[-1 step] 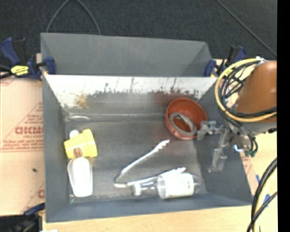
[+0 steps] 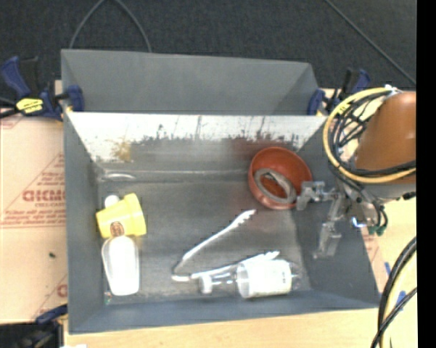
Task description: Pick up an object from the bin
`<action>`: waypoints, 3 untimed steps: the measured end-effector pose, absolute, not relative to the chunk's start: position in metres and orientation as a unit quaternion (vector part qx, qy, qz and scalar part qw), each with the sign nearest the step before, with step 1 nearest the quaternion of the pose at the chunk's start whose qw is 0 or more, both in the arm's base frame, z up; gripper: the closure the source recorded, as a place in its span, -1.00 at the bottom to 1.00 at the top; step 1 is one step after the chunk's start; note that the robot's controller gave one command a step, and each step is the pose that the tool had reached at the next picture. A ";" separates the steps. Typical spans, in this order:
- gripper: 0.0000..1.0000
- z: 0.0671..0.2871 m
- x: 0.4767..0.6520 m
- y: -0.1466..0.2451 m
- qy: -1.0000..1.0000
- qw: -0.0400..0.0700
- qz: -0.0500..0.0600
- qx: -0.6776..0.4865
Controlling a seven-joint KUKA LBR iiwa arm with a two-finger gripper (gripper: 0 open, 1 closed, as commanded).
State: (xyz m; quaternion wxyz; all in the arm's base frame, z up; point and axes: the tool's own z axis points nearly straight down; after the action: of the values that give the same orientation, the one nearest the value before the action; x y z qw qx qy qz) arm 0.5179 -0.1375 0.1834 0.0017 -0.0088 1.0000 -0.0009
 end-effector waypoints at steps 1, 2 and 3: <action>-1.00 0.119 0.524 -0.142 0.993 0.001 -0.001 -0.115; -1.00 0.113 0.524 -0.139 0.993 0.002 -0.002 -0.122; -1.00 0.168 0.574 -0.133 0.951 0.006 -0.004 -0.308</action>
Offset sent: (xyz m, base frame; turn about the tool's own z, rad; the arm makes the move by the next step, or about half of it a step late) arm 0.0043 0.0045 -0.0817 -0.2540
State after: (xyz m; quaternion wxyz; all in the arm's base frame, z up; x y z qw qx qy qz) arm 0.5736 -0.1335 0.1684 0.0059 -0.3082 0.9513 -0.0037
